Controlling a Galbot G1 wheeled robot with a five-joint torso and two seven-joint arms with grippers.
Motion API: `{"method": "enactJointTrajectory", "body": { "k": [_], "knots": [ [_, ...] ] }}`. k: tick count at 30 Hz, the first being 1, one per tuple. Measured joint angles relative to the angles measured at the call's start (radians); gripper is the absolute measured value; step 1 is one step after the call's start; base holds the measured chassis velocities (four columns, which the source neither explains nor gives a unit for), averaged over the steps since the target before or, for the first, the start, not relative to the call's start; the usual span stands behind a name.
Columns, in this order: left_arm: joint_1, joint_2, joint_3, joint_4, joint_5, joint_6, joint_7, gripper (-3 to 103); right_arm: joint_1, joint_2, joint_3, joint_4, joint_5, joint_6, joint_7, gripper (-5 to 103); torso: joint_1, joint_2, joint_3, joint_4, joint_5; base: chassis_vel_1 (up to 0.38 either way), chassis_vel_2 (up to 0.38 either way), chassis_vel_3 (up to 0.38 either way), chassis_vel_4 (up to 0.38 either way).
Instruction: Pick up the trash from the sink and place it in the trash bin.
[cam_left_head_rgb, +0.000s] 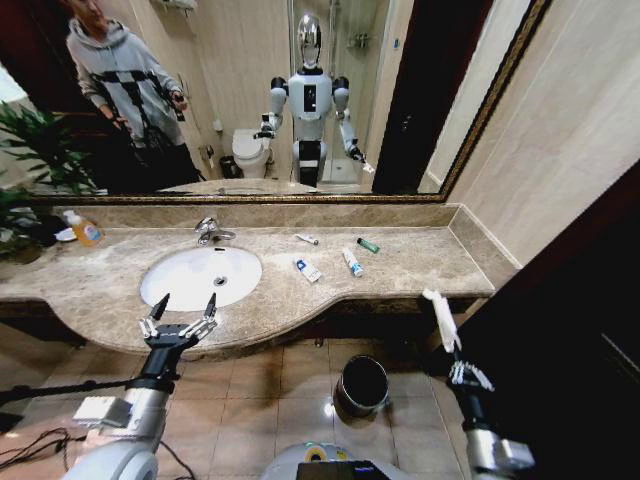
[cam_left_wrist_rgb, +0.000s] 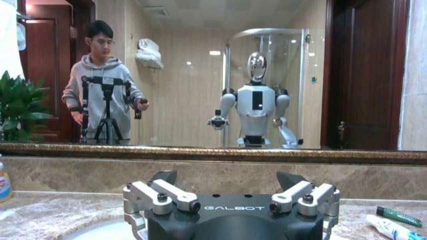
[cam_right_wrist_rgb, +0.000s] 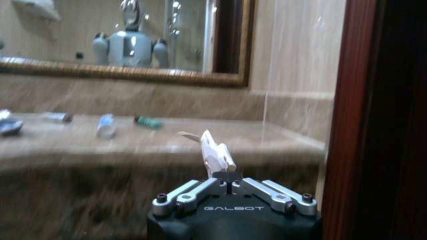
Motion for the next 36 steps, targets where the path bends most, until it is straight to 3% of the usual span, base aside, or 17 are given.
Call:
{"method": "enactJointTrajectory", "body": {
  "k": [8, 10, 11, 15, 18, 28, 36],
  "knots": [
    [0.0, 0.0, 0.0, 0.0, 0.0, 0.0, 0.0, 100, 0.077, -0.014, -0.063, -0.271, -0.137, 0.026, -0.075, 0, 0.0, 0.0, 0.0, -0.0002, -0.0002, 0.0, 0.0, 0.0, 0.0],
    [0.0, 0.0, 0.0, 0.0, 0.0, 0.0, 0.0, 100, 0.127, -0.014, -0.072, -0.368, -0.222, 0.038, -0.085, 0, 0.0, 0.0, 0.0, 0.0, 0.0003, 0.0, 0.0, 0.0, 0.0],
    [0.0, 0.0, 0.0, 0.0, 0.0, 0.0, 0.0, 100, 0.173, -0.006, -0.066, -0.441, -0.313, 0.068, -0.087, 0, 0.0, 0.0, 0.0, 0.0, 0.0003, 0.0, 0.0, 0.0, 0.0],
    [0.0, 0.0, 0.0, 0.0, 0.0, 0.0, 0.0, 100, 0.235, -0.003, -0.063, -0.53, -0.412, 0.078, -0.101, 0, 0.0, 0.0, 0.0, 0.0001, 0.0003, 0.0, 0.0, 0.0, 0.0],
    [0.0, 0.0, 0.0, 0.0, 0.0, 0.0, 0.0, 100, 0.306, -0.01, -0.075, -0.624, -0.478, 0.042, -0.122, 0, 0.0, 0.0, 0.0, 0.0, 0.0001, 0.0, 0.0, 0.0, 0.0],
    [0.0, 0.0, 0.0, 0.0, 0.0, 0.0, 0.0, 100, 0.44, -0.007, -0.113, -0.8, -0.51, -0.03, -0.152, 0, 0.0, 0.0, 0.0, 0.0001, 0.0, 0.0, 0.0, 0.0, 0.0],
    [0.0, 0.0, 0.0, 0.0, 0.0, 0.0, 0.0, 100, 0.527, 0.015, -0.137, -0.961, -0.516, -0.045, -0.157, 0, 0.0, 0.0, 0.0, 0.0, 0.0, 0.0, 0.0, 0.0, 0.0]
  ]
}}
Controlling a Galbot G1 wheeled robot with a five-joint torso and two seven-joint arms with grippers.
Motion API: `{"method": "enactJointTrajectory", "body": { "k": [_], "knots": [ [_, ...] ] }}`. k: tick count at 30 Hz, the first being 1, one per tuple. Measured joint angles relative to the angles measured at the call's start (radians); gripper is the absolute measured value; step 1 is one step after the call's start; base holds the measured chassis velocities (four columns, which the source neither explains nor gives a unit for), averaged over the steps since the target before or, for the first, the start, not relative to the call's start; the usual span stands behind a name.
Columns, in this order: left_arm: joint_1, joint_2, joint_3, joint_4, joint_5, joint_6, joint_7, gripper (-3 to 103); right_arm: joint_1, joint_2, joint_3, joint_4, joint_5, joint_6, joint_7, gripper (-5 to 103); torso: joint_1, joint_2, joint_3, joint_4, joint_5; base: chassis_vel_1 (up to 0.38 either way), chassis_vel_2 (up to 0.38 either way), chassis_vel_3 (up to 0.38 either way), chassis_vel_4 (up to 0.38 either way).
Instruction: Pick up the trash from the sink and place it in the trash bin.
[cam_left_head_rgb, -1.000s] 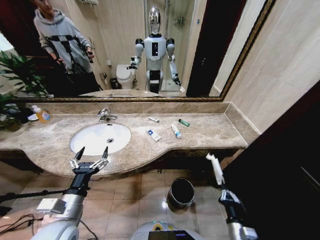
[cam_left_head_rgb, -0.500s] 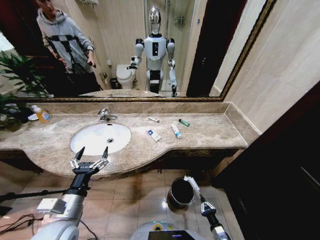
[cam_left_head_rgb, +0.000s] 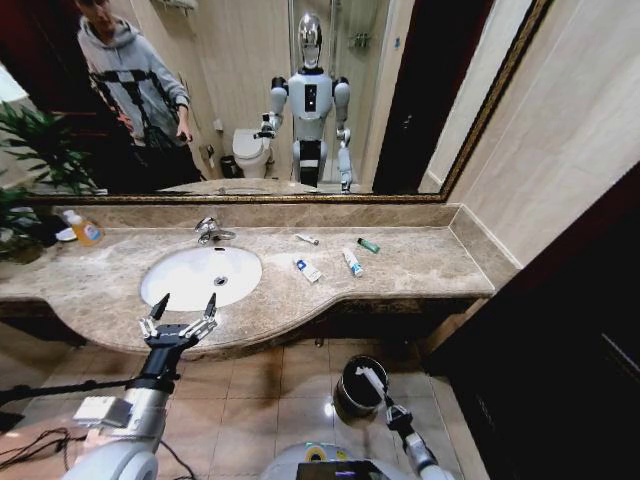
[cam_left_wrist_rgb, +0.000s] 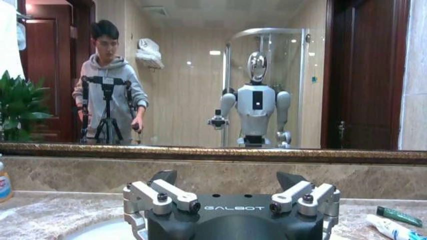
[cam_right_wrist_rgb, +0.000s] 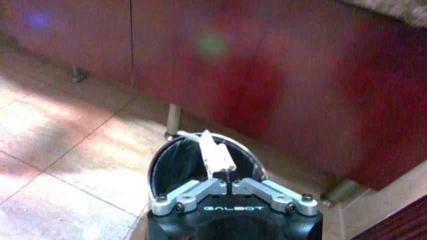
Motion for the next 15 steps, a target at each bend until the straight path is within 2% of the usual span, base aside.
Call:
{"method": "enactJointTrajectory", "body": {
  "k": [11, 12, 13, 15],
  "knots": [
    [0.0, 0.0, 0.0, 0.0, 0.0, 0.0, 0.0, 100, 0.137, 0.015, 0.014, -0.132, -0.103, -0.02, -0.002, 0, 0.0, 0.0, 0.0, 0.0002, 0.0002, 0.0, 0.0, 0.0, 0.0],
    [0.0, 0.0, 0.0, 0.0, 0.0, 0.0, 0.0, 100, 0.144, 0.013, 0.015, -0.136, -0.109, -0.031, -0.006, -3, 0.0, 0.0, 0.0, 0.0001, 0.0, 0.0, 0.0, 0.0, 0.0],
    [0.0, 0.0, 0.0, 0.0, 0.0, 0.0, 0.0, 100, 0.149, 0.011, 0.016, -0.14, -0.11, -0.04, -0.018, 2, 0.0, 0.0, 0.0, 0.0001, -0.0001, 0.0, 0.0, 0.0, 0.0],
    [0.0, 0.0, 0.0, 0.0, 0.0, 0.0, 0.0, 100, 0.151, 0.01, 0.016, -0.144, -0.111, -0.043, -0.023, 2, 0.0, 0.0, 0.0, 0.0001, -0.0001, 0.0, 0.0, 0.0, 0.0]
  ]
}}
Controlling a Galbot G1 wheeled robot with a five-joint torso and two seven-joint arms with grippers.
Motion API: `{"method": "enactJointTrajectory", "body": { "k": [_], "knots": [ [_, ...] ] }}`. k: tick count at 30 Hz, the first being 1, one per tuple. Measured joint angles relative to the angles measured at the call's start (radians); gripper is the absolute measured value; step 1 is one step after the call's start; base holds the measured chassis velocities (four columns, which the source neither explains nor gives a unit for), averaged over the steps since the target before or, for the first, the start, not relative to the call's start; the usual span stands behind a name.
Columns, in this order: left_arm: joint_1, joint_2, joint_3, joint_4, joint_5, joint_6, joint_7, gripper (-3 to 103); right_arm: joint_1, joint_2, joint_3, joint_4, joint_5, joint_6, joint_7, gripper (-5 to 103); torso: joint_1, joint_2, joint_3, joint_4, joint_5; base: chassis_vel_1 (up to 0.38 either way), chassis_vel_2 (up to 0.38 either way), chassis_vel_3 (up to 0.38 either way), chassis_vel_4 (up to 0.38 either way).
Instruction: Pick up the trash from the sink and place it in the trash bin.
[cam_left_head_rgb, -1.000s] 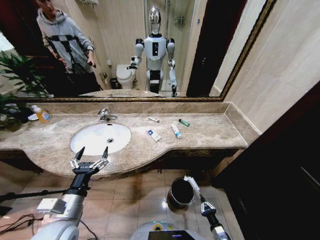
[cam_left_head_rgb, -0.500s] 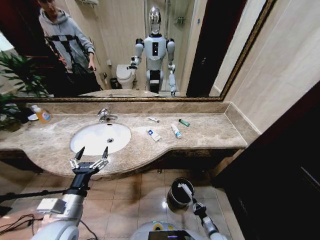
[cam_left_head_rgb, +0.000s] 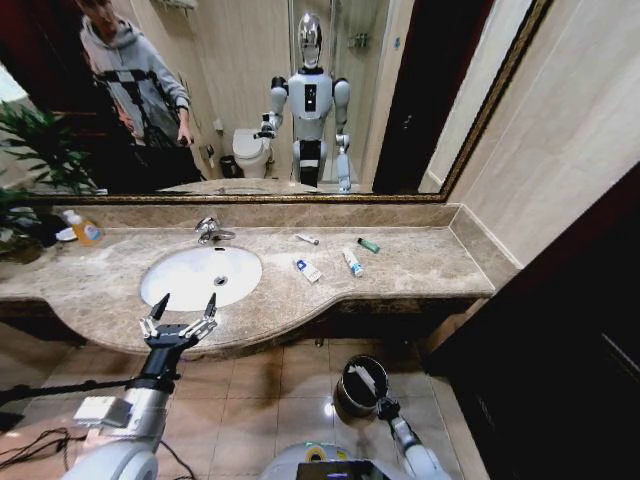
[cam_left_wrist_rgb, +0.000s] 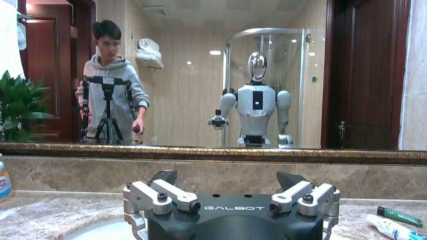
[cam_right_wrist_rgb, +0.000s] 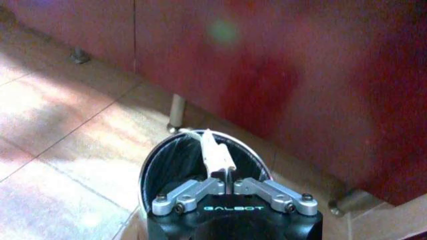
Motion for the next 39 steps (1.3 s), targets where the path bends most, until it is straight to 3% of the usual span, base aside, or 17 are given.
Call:
{"method": "enactJointTrajectory", "body": {
  "k": [3, 4, 6, 8, 11, 12, 16, 20, 23, 26, 39],
  "knots": [
    [0.0, 0.0, 0.0, 0.0, 0.0, 0.0, 0.0, 100, 0.008, -0.001, 0.001, -0.015, 0.0, -0.002, -0.006, 19, 0.0, 0.0, 0.0, 0.0, 0.0003, 0.0, 0.0, 0.0, 0.0],
    [0.0, 0.0, 0.0, 0.0, 0.0, 0.0, 0.0, 100, 0.008, -0.001, 0.001, -0.015, 0.0, -0.002, -0.006, 19, 0.0, 0.0, 0.0, 0.0, 0.0003, 0.0, 0.0, 0.0, 0.0],
    [0.0, 0.0, 0.0, 0.0, 0.0, 0.0, 0.0, 100, 0.007, -0.003, 0.0, -0.016, 0.013, 0.004, -0.009, 29, 0.0, 0.0, 0.0, 0.0, 0.0002, 0.0, 0.0, 0.0, 0.0],
    [0.0, 0.0, 0.0, 0.0, 0.0, 0.0, 0.0, 100, 0.005, -0.004, 0.0, -0.013, 0.022, 0.006, -0.012, 29, 0.0, 0.0, 0.0, 0.0, 0.0002, 0.0, 0.0, 0.0, 0.0],
    [0.0, 0.0, 0.0, 0.0, 0.0, 0.0, 0.0, 100, -0.02, -0.012, -0.002, 0.024, 0.059, 0.009, -0.023, 45, 0.0, 0.0, 0.0, 0.0, 0.0002, 0.0, 0.0, 0.0, 0.0],
    [0.0, 0.0, 0.0, 0.0, 0.0, 0.0, 0.0, 100, -0.02, -0.012, -0.002, 0.024, 0.059, 0.009, -0.023, 45, 0.0, 0.0, 0.0, 0.0, 0.0002, 0.0, 0.0, 0.0, 0.0],
    [0.0, 0.0, 0.0, 0.0, 0.0, 0.0, 0.0, 100, -0.061, -0.022, -0.005, 0.088, 0.101, 0.001, -0.036, 67, 0.0, 0.0, 0.0, 0.0, 0.0002, 0.0, 0.0, 0.0, 0.0],
    [0.0, 0.0, 0.0, 0.0, 0.0, 0.0, 0.0, 100, -0.09, -0.027, -0.004, 0.134, 0.133, -0.006, -0.069, 73, 0.0, 0.0, 0.0, 0.0, 0.0003, 0.0, 0.0, 0.0, 0.0],
    [0.0, 0.0, 0.0, 0.0, 0.0, 0.0, 0.0, 100, -0.141, -0.03, -0.003, 0.213, 0.152, -0.009, -0.091, 89, 0.0, 0.0, 0.0, 0.0, 0.0002, 0.0, 0.0, 0.0, 0.0],
    [0.0, 0.0, 0.0, 0.0, 0.0, 0.0, 0.0, 100, -0.173, -0.024, 0.003, 0.271, 0.156, -0.004, -0.091, 98, 0.0, 0.0, 0.0, -0.0001, 0.0001, 0.0, 0.0, 0.0, 0.0],
    [0.0, 0.0, 0.0, 0.0, 0.0, 0.0, 0.0, 100, -0.414, -0.002, 0.072, 0.682, 0.3, 0.052, 0.031, 100, 0.0, 0.0, 0.0, 0.0, 0.0002, 0.0, 0.0, 0.0, 0.0]
  ]
}}
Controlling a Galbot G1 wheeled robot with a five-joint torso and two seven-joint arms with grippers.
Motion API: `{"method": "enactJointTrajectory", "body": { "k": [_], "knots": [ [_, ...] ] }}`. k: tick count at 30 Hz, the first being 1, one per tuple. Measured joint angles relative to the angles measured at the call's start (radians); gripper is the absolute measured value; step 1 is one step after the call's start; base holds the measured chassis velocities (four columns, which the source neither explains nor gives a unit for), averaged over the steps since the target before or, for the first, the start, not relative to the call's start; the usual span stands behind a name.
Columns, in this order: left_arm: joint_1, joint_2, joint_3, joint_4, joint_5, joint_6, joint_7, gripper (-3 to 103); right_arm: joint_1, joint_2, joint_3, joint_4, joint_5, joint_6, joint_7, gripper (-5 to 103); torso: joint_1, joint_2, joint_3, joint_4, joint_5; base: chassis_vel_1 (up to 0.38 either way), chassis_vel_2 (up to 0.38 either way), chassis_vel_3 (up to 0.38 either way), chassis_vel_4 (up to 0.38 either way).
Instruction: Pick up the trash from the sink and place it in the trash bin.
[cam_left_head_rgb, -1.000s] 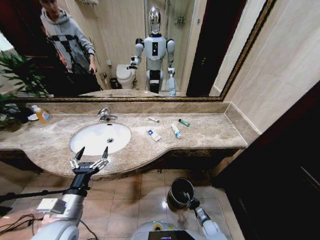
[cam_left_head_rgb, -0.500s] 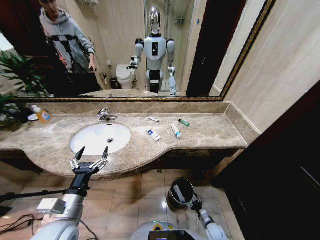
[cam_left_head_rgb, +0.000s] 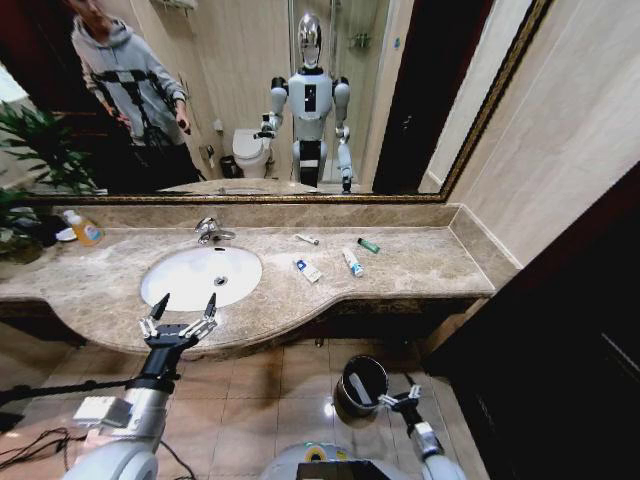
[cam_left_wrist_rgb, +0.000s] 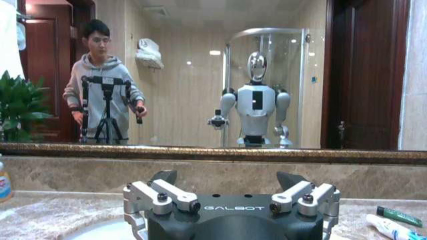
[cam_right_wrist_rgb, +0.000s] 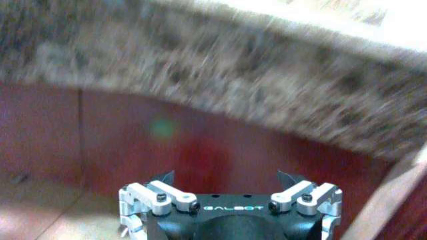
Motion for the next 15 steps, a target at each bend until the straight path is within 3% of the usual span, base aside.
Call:
{"method": "enactJointTrajectory", "body": {
  "k": [6, 10, 15],
  "knots": [
    [0.0, 0.0, 0.0, 0.0, 0.0, 0.0, 0.0, 100, -0.198, 0.051, 0.05, 0.307, 0.093, 0.005, 0.039, 100, 0.0, 0.0, 0.0, -0.0001, 0.0001, 0.0, 0.0, 0.0, 0.0],
    [0.0, 0.0, 0.0, 0.0, 0.0, 0.0, 0.0, 100, -0.296, 0.09, 0.071, 0.522, 0.102, -0.05, 0.053, 100, 0.0, 0.0, 0.0, -0.0001, -0.0003, 0.0, 0.0, 0.0, 0.0],
    [0.0, 0.0, 0.0, 0.0, 0.0, 0.0, 0.0, 100, -0.358, 0.078, 0.063, 0.712, 0.15, -0.102, 0.049, 100, 0.0, 0.0, 0.0, -0.0001, -0.0002, 0.0, 0.0, 0.0, 0.0]
  ]
}}
